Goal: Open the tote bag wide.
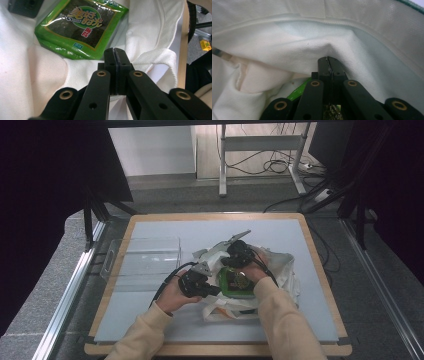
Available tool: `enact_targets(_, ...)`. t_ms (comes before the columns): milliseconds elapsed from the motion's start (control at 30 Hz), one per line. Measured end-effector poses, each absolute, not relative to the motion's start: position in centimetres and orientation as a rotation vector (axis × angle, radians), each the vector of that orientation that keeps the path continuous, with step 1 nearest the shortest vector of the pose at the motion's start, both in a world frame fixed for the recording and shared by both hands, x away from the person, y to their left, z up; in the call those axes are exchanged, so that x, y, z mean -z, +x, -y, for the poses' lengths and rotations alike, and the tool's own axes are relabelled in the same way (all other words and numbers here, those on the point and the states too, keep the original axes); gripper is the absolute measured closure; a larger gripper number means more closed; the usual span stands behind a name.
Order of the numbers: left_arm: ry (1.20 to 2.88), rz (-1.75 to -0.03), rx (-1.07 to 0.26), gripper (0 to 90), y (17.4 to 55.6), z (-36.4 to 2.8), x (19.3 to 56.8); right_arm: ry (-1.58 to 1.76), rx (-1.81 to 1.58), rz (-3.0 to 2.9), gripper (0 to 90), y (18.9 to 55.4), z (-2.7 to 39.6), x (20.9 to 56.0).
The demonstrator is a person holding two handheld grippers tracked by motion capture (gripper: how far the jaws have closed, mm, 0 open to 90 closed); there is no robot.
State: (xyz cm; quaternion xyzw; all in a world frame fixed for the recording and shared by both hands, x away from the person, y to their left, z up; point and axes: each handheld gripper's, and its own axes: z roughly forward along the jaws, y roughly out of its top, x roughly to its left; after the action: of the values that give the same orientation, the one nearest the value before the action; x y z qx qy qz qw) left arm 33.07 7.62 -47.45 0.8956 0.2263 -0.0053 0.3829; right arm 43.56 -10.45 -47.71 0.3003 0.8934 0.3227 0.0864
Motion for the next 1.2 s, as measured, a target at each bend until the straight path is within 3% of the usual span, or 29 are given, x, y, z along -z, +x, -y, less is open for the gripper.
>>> enact_targets(767,2.309,-0.565,0.026,90.0,33.0,-7.3,48.0,0.934,-0.969,-2.603,89.1,44.7,10.5,48.5)
enact_targets(1200,2.309,-0.565,0.011,90.0,33.2,-7.6,47.9,0.895,-0.940,-2.568,89.1,40.9,14.9,43.7)
